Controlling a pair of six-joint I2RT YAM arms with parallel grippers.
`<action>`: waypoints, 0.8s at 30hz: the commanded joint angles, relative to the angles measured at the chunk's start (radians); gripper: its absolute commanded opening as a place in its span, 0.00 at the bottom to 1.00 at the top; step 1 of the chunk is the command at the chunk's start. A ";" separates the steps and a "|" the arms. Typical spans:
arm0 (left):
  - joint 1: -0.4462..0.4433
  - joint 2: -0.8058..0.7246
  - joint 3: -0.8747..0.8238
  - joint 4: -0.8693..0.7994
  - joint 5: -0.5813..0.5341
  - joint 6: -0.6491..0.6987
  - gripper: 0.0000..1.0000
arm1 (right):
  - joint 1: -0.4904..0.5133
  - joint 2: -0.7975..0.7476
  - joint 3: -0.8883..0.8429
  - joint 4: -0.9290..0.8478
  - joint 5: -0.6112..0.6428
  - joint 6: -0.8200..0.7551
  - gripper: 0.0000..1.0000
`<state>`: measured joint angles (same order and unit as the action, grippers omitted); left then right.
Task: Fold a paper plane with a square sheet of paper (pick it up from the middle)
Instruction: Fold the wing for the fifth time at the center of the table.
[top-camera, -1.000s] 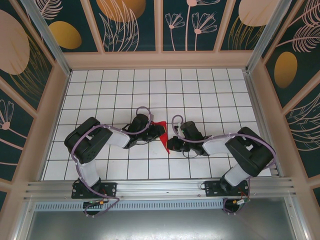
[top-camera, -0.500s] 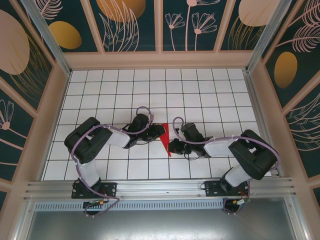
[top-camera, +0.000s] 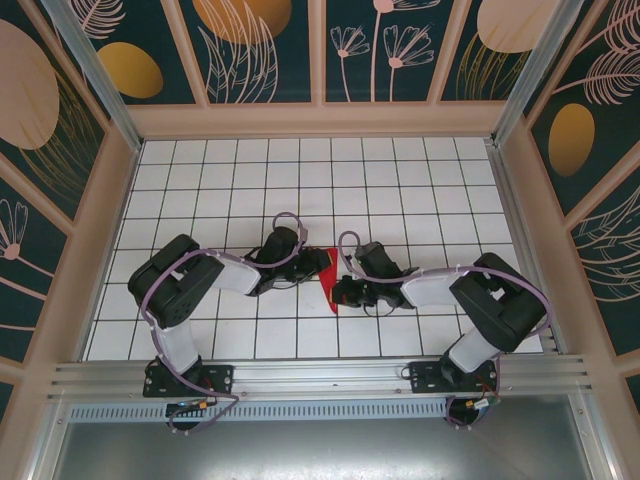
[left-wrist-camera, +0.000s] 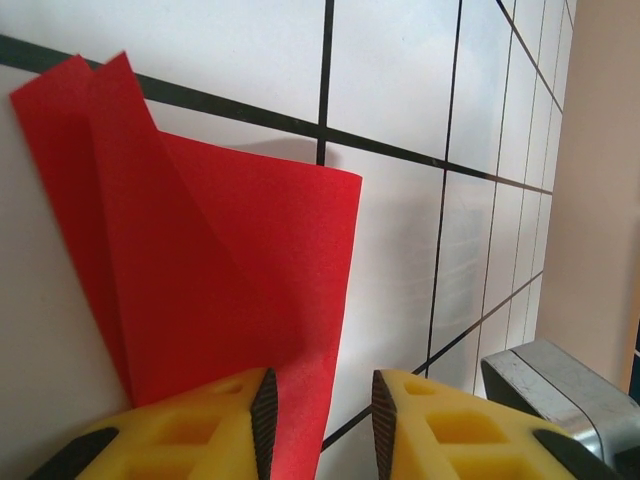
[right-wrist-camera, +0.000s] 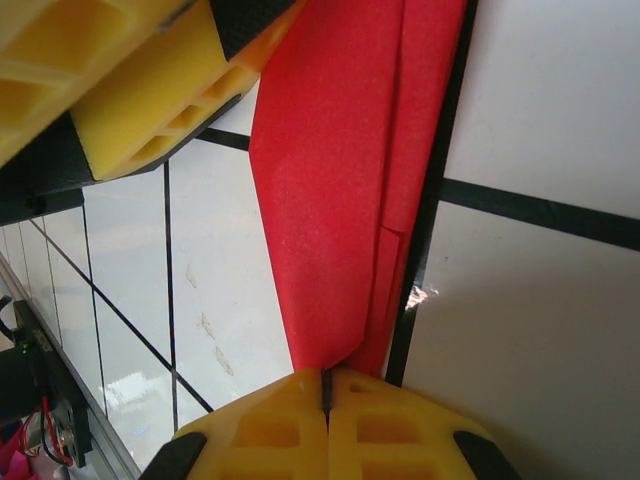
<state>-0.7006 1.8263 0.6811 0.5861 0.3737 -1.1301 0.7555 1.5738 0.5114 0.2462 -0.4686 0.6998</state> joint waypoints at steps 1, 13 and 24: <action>-0.003 -0.042 -0.020 -0.075 -0.028 0.025 0.37 | 0.016 0.058 -0.011 -0.162 0.085 -0.054 0.02; -0.004 -0.170 -0.042 -0.003 0.019 0.059 0.51 | -0.017 0.068 0.026 -0.187 0.070 -0.120 0.01; -0.007 -0.159 -0.069 0.028 0.095 0.075 0.51 | -0.044 0.081 0.019 -0.174 0.045 -0.118 0.01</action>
<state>-0.7017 1.6573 0.6289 0.5793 0.4278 -1.0809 0.7269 1.6047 0.5568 0.1875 -0.5224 0.6067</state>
